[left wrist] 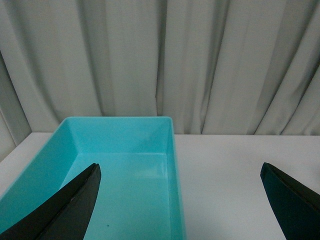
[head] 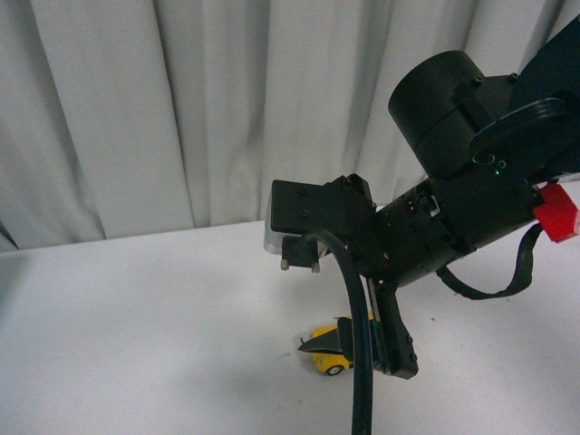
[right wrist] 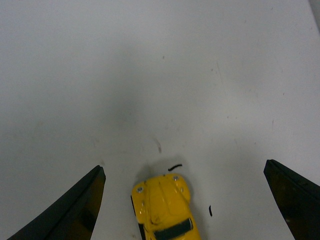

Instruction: Wind up and store yellow beetle toy

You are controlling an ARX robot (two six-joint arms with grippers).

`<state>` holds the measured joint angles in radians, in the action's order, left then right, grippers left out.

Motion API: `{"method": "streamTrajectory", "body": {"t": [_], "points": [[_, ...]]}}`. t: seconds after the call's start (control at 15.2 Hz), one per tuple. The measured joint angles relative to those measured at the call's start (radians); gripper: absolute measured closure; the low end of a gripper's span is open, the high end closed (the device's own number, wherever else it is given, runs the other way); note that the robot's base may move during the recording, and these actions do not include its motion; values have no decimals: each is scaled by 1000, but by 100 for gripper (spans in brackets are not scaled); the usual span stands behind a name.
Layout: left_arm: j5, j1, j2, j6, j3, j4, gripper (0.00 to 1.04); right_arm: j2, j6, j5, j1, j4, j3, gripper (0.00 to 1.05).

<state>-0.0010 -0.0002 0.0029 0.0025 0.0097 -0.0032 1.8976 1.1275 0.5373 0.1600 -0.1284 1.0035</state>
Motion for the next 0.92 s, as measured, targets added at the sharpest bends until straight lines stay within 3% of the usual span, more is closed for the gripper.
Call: {"method": "streamTrajectory", "body": {"t": [0.4,0.92], "points": [[0,0,0,0,0,0,7,107,230,-35,-65,-33,0,7],[0,0,0,0,0,0,7,207,380,-22,-103,-108,103,7]]}}
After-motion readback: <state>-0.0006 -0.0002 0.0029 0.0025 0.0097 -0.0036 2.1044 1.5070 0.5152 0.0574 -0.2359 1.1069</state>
